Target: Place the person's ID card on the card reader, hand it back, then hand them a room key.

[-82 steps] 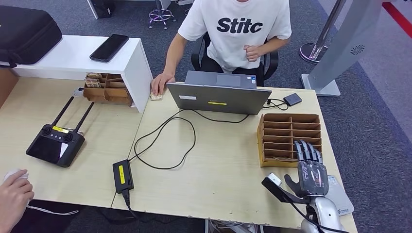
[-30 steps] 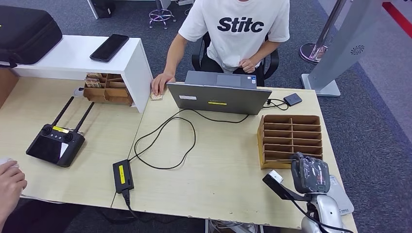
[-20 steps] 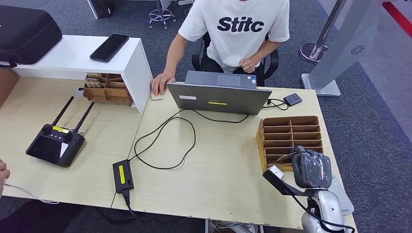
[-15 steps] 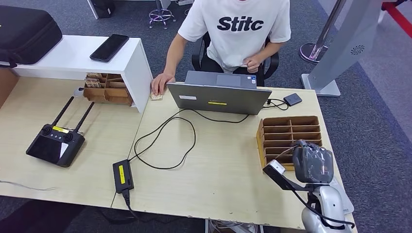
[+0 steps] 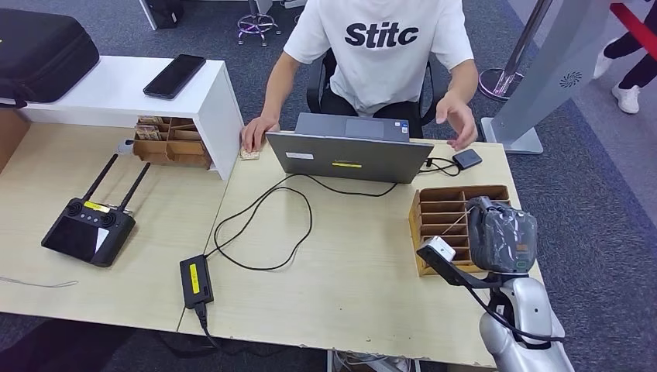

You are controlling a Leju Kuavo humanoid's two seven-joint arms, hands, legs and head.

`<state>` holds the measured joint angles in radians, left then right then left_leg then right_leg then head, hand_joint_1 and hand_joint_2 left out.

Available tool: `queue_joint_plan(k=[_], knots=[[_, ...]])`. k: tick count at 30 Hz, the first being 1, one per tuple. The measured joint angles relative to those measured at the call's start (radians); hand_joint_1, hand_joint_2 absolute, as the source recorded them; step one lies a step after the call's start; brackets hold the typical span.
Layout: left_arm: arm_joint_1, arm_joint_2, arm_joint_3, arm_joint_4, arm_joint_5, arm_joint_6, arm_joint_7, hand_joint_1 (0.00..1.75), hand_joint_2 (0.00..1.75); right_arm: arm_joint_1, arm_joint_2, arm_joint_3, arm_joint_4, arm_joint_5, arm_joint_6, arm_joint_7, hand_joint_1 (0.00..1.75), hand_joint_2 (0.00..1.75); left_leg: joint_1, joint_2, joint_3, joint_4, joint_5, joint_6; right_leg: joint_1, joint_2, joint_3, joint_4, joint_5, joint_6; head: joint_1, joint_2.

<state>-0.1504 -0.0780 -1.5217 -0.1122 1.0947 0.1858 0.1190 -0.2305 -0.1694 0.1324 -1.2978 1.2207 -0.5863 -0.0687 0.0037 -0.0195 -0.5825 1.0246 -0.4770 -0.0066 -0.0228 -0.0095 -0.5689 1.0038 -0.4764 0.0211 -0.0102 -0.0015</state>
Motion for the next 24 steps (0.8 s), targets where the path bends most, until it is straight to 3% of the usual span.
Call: queue_joint_plan(k=[10,19,24], knots=[[-0.001,0.0,0.0,0.0,-0.018,-0.002,0.0,0.0,1.75,-0.058,-0.001,0.013,-0.009,-0.002,0.017,0.0,1.73,1.75,0.0,0.0,0.0,0.0,0.0,0.0,0.0,0.0,0.0,0.0,0.0,0.0,0.0,0.0],[-0.007,0.007,0.0,0.0,-0.058,-0.017,0.001,0.0,1.75,-0.289,-0.025,0.033,0.055,0.002,0.127,0.032,1.75,1.75,0.0,0.0,0.001,0.0,0.001,0.0,0.0,0.0,0.0,0.0,0.001,0.0,0.0,0.0],[-0.007,0.007,0.0,0.0,-0.06,-0.017,0.002,0.0,1.75,-0.326,-0.027,0.042,0.077,-0.001,0.126,0.034,1.75,1.75,0.0,0.0,0.001,0.0,0.001,0.0,0.0,0.0,0.0,0.0,0.0,0.0,0.0,0.0]])
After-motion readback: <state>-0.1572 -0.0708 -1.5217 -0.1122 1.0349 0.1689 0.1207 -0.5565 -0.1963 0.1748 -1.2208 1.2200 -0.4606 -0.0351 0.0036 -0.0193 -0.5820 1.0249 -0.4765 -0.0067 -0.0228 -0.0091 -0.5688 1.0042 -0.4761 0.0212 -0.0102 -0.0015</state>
